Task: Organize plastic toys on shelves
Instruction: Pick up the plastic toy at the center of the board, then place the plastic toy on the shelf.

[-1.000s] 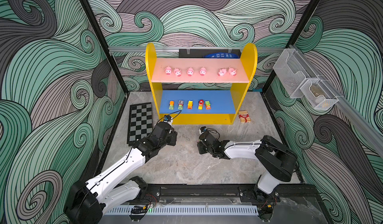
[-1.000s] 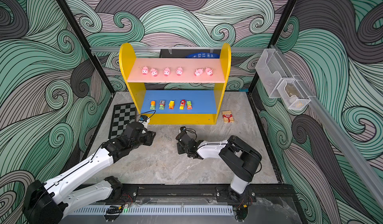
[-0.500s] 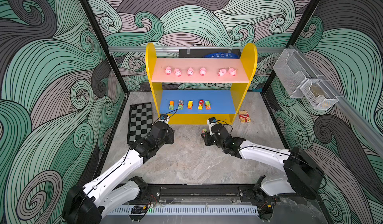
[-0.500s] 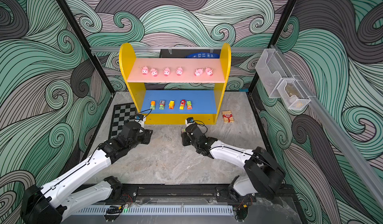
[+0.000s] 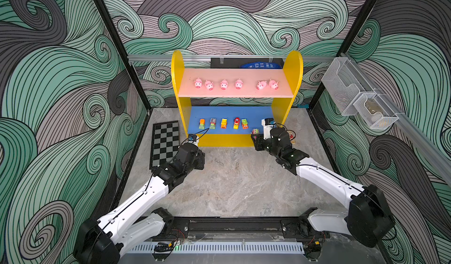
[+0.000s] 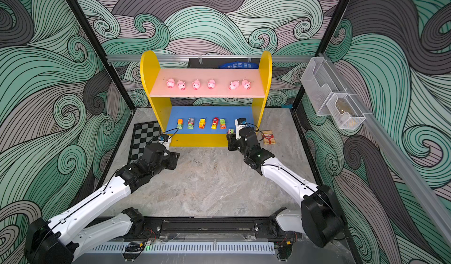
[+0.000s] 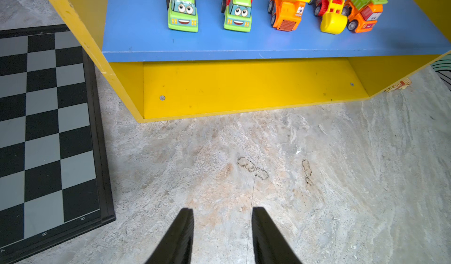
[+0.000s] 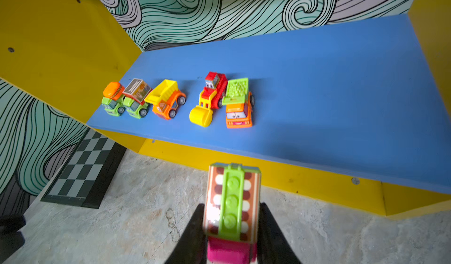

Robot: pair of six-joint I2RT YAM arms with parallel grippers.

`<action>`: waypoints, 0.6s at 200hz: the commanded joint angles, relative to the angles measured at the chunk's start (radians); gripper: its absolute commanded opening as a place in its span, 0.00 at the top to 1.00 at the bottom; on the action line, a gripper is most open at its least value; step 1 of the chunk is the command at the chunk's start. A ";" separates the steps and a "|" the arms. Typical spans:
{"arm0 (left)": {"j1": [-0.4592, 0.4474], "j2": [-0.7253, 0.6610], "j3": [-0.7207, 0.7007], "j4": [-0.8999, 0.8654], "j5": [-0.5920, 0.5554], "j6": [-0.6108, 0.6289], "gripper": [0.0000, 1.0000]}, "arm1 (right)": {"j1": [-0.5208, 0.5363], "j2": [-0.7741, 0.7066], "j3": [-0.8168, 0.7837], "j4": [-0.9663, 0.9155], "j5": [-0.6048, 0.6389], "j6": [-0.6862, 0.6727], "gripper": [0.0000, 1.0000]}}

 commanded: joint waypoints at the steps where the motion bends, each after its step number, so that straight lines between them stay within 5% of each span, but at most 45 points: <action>1: 0.013 -0.016 -0.004 -0.009 -0.006 -0.003 0.56 | -0.018 0.053 0.066 -0.019 0.036 -0.057 0.81; 120: 0.019 -0.017 -0.004 -0.007 0.002 -0.001 0.56 | -0.081 0.327 0.296 -0.066 0.111 -0.151 0.81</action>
